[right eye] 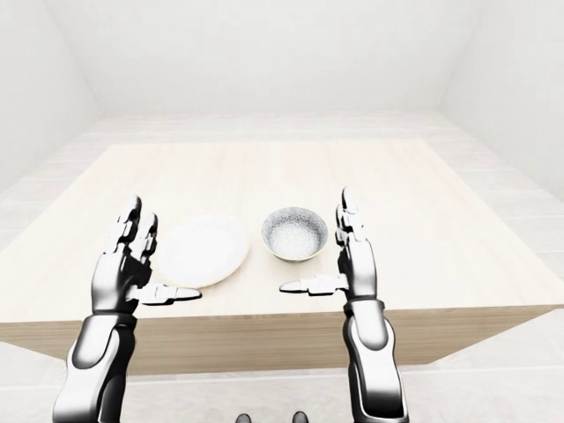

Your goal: Put the bowl on the plate.

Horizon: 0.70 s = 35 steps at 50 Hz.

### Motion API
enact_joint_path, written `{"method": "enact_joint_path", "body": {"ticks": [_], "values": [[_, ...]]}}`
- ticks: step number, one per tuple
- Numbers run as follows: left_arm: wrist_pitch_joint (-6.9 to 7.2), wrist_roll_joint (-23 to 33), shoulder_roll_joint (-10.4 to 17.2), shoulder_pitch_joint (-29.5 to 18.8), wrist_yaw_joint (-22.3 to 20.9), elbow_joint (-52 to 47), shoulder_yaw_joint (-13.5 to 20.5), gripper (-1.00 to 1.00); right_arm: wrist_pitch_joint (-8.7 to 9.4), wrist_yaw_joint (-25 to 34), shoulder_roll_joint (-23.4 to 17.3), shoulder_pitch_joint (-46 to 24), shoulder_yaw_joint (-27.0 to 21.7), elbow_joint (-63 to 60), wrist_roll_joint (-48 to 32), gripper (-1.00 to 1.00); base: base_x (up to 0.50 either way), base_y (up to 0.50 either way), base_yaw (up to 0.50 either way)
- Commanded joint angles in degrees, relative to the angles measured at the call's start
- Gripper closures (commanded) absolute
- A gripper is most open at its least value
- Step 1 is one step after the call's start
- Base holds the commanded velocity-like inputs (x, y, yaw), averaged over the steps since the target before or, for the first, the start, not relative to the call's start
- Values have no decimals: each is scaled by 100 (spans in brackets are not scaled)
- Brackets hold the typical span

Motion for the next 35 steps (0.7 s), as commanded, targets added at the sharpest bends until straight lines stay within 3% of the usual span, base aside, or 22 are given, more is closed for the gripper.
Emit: {"method": "enact_joint_path", "body": {"ticks": [1, 7, 18, 25, 35], "values": [[0, -90, 10, 162, -206, -705, 101, -100, 0, 28, -5, 62, 19, -451, -42, -100, 0, 0, 0], [0, -165, -42, 284, -325, -650, 222, -100, 0, 74, -14, 118, 58, -472, -120, -100, 0, 0, 0], [0, -443, 25, 163, -405, -1026, 671, -100, 0, 97, 7, 103, 66, -448, -152, -100, 0, 47, 0], [0, -419, 23, 101, -419, -996, 733, -100, 0, 118, 1, 101, 48, -465, -140, -100, 0, 50, 0], [0, -361, 15, 26, -403, -892, 703, -100, 0, 189, -5, 131, 5, -556, -78, -100, 0, 2, 0]]}}
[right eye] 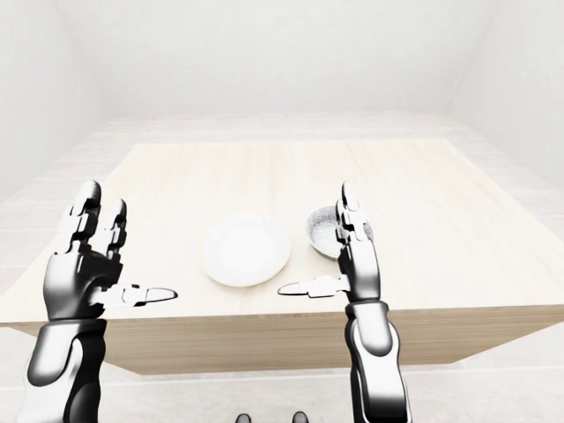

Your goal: Put the bowl on the plate.

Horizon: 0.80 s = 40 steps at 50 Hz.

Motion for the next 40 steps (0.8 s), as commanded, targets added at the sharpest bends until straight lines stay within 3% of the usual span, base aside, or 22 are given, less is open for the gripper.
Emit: {"method": "enact_joint_path", "body": {"ticks": [1, 8, 18, 36, 40], "values": [[0, 32, -1, -88, 5, 31, 32, -100, 0, 50, -15, 17, -42, -81, 26, -100, 0, 0, 0], [0, 132, -7, -79, 40, 109, -39, -100, 0, 46, -22, 42, -8, -93, -61, -100, 0, 3, 0], [0, 159, -13, -29, 17, 153, -49, -100, 0, 59, 2, 109, 6, -187, -83, -100, 0, 44, 0], [0, 215, -16, -72, 20, 248, -99, -100, 0, 109, -7, 115, -74, -188, 13, -100, 0, 0, 0], [0, 454, -27, -96, 179, 387, -192, -100, 0, 133, -14, 165, -98, -208, 28, -100, 0, 0, 0]]}}
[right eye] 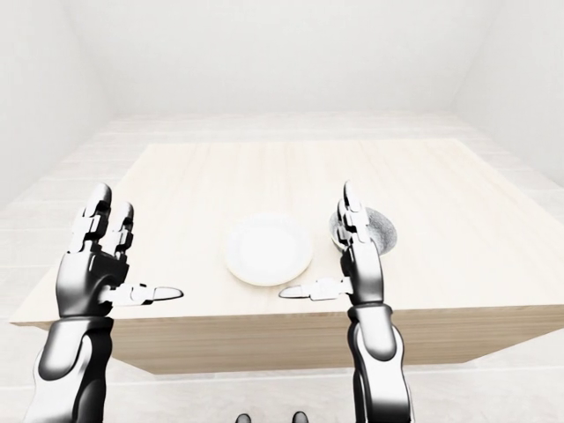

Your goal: Put the bowl on the plate.

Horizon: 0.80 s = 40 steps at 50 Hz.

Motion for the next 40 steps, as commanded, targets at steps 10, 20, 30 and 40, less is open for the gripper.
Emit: {"method": "enact_joint_path", "body": {"ticks": [10, 20, 30, 40], "values": [[0, 362, -14, -19, 214, 237, -158, -100, 0, 106, -99, 39, -179, -102, -27, -100, 0, 0, 0], [0, 255, 27, -38, 30, 275, -122, -100, 0, 173, -433, -235, -313, -613, -1146, -100, 0, 0, 0], [0, 370, 34, -127, 98, 483, -205, -100, 0, 873, -1044, -1258, -180, -4, -3140, -100, 0, 0, 0], [0, 453, 61, -309, 224, 692, -235, -100, 0, 2768, -1273, -1816, 51, -216, -5239, -100, 0, 0, 0]]}}
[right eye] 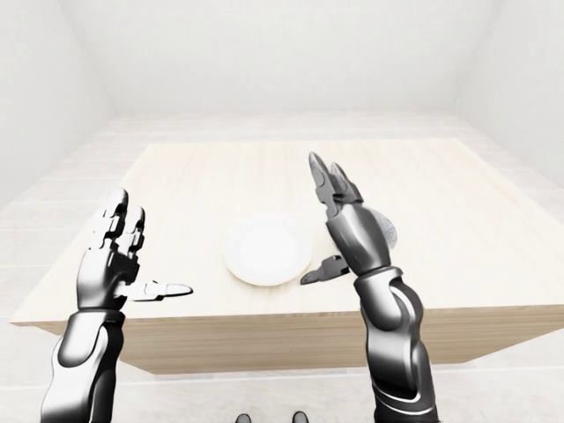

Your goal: Put the bowl on the plate.

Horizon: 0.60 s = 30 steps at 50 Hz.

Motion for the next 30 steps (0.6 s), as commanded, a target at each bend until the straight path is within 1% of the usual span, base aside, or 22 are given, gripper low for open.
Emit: {"method": "enact_joint_path", "body": {"ticks": [1, 6, 8, 9, 11, 13, 16, 17, 22, 30], "values": [[0, 110, 11, -116, 114, 183, -72, -100, 0, 1468, -319, -670, 175, 127, -2186, -100, 0, 0, 0], [0, 128, 15, -97, 130, 106, -108, -100, 0, 1796, -93, -587, 307, 204, -3021, -100, 0, 0, 0], [0, 124, 15, -90, 126, 104, -107, -100, 0, 1754, -4, -585, 297, 233, -3144, -100, 0, 0, 0], [0, 122, 19, -88, 128, 97, -97, -100, 0, 1657, 26, -532, 386, 382, -3426, -100, 0, 0, 0], [0, 130, 23, -82, 127, 99, -98, -100, 0, 1609, 89, -514, 357, 452, -3500, -100, 0, 0, 0], [0, 120, 31, -53, 100, 110, -86, -100, 0, 1367, 141, -472, 296, 738, -3656, -100, 0, 0, 0], [0, 111, 32, -49, 84, 131, -72, -100, 0, 1387, 239, -482, 202, 846, -3807, -100, 0, 0, 0], [0, 111, 35, -55, 80, 157, -65, -100, 0, 1291, 209, -481, 174, 901, -3867, -100, 0, 0, 0], [0, 89, 56, -124, 76, 257, -20, -100, 0, 1557, 255, -618, -19, 865, -4030, -100, 0, 0, 0], [0, 61, 57, -90, 57, 180, 2, -100, 0, 1590, 193, -739, -177, 1009, -4159, -100, 0, 0, 0]]}}
